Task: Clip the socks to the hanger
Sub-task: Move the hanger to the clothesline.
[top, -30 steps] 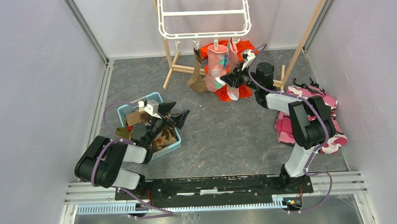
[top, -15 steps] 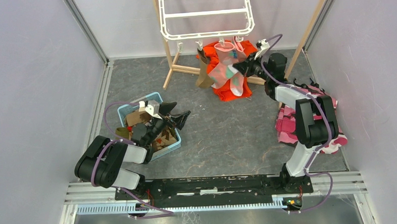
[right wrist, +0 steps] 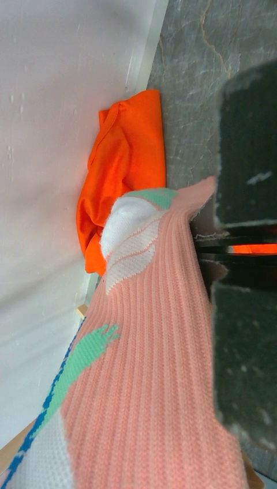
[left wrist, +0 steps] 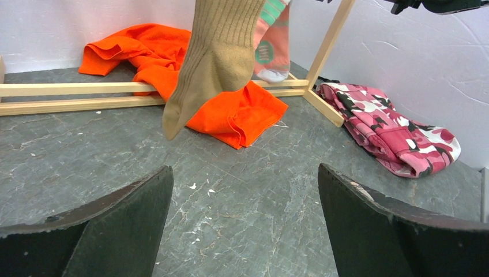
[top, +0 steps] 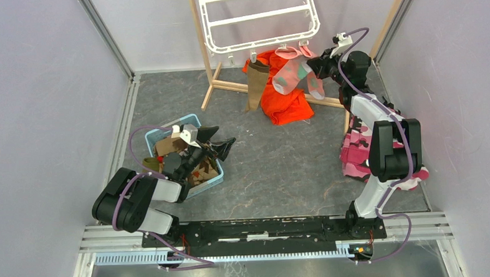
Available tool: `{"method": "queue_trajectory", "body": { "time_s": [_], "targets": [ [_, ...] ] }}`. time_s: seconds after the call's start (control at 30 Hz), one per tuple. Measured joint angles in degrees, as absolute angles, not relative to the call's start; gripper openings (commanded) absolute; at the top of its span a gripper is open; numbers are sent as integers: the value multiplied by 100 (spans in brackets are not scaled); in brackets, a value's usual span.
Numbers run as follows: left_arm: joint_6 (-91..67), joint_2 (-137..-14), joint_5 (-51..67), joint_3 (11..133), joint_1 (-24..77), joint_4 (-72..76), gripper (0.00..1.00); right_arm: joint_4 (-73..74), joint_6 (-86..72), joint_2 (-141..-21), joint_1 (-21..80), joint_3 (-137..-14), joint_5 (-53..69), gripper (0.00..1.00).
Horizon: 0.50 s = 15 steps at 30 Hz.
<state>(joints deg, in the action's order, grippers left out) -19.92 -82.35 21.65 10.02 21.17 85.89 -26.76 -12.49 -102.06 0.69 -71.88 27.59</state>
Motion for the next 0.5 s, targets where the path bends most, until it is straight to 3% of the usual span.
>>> {"method": "queue_trajectory", "body": {
  "time_s": [0.13, 0.27, 0.4, 0.5],
  "targets": [
    [-1988, -8232, 2209, 1002, 2141, 8589, 100, -2600, -1164, -10156, 62, -7126, 3148, 26],
    [-1986, -8232, 2259, 1000, 2163, 8589, 100, -2491, -974, -9743, 62, -6685, 3426, 28],
    [-1986, -8213, 2265, 1000, 2169, 8586, 100, -2276, -646, -9188, 62, -6429, 3483, 47],
    [-1984, -8191, 2281, 1000, 2174, 8589, 100, -2119, -362, -8877, 62, -6420, 3559, 53]
  ]
}}
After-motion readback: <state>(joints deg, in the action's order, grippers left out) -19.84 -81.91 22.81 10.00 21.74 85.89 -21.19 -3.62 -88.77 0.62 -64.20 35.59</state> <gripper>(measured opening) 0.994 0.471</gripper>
